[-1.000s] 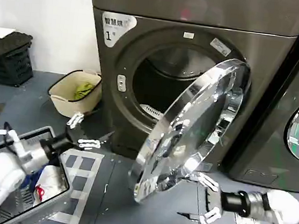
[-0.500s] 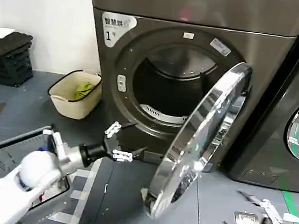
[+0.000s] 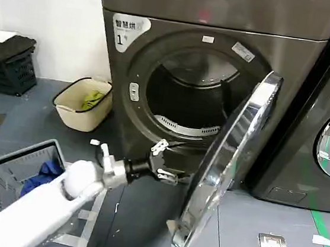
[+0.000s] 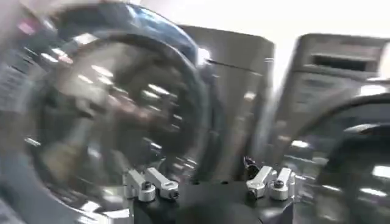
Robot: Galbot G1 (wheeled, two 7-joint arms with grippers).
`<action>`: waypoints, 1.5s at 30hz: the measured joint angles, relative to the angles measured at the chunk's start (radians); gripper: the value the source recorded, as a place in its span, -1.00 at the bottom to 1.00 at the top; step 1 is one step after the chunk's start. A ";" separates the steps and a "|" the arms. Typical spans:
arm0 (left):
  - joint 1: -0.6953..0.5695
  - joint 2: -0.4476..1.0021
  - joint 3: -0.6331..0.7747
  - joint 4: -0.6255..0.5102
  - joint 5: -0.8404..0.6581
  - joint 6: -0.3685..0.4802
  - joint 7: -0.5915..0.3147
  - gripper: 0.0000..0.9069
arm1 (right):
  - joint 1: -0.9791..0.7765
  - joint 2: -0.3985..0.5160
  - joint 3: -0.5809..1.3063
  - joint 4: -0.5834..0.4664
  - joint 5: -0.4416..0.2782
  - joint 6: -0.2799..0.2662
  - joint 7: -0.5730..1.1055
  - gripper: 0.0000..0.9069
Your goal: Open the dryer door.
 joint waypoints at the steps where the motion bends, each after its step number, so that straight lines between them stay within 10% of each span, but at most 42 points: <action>1: -0.014 -0.011 0.017 0.008 -0.001 -0.001 0.000 1.00 | 0.003 0.011 0.013 -0.005 -0.019 -0.004 0.042 1.00; 14: -0.131 -0.135 0.174 0.091 0.007 0.001 -0.005 1.00 | 0.078 0.135 0.213 -0.078 -0.326 -0.221 0.644 1.00; 24: -0.200 -0.235 0.266 0.156 0.025 0.005 -0.016 1.00 | 0.115 0.152 0.375 -0.067 -0.420 -0.420 0.912 1.00; 45: -0.351 -0.499 0.409 0.381 0.055 0.021 -0.031 1.00 | 0.101 0.151 0.575 -0.059 -0.421 -0.450 0.953 1.00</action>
